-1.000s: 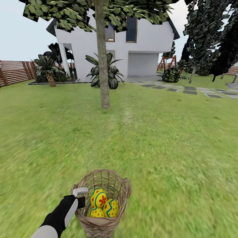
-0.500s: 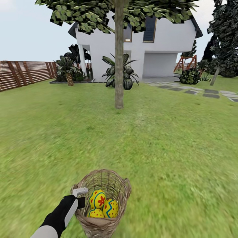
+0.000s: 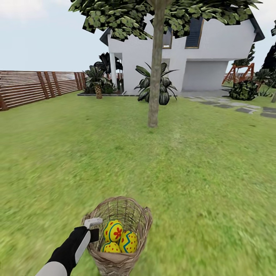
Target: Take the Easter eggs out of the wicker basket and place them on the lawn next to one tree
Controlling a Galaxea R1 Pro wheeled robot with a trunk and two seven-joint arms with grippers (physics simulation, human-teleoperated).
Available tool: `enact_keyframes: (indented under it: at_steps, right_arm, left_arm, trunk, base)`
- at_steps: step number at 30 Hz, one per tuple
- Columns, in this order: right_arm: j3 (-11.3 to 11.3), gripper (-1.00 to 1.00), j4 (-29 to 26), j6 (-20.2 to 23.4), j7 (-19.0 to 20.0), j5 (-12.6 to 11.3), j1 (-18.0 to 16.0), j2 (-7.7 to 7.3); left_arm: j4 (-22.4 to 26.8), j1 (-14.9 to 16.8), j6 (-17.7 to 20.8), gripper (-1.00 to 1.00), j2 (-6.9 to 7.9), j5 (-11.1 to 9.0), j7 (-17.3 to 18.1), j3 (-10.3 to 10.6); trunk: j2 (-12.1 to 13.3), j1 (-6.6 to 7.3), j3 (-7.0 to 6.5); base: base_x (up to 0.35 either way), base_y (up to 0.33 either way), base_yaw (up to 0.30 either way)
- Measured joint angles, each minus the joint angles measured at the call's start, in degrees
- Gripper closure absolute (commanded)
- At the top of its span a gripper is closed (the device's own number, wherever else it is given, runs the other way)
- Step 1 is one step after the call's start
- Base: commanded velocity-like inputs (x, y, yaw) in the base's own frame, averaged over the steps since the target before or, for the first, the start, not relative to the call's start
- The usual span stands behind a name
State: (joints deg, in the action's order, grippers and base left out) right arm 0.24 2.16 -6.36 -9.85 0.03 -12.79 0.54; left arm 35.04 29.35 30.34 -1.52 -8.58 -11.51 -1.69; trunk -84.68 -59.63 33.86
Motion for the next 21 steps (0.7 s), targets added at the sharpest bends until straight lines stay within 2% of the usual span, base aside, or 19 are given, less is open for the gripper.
enact_keyframes:
  at_steps: [1,21]
  right_arm:
    - [0.0,-1.0,-0.01,0.03,0.0,-0.12,0.03,0.08]
    - [0.0,-1.0,-0.01,0.16,0.09,-0.2,0.04,0.15]
  left_arm:
    - [0.03,0.0,-0.09,1.0,-0.02,-0.4,0.02,-0.01]
    - [0.01,-0.03,-0.08,1.0,-0.01,-0.03,0.01,0.08]
  trunk:
    - [0.02,0.01,0.05]
    - [0.02,0.01,1.74]
  base:
    - [0.0,0.0,0.115]
    - [0.0,0.0,0.119]
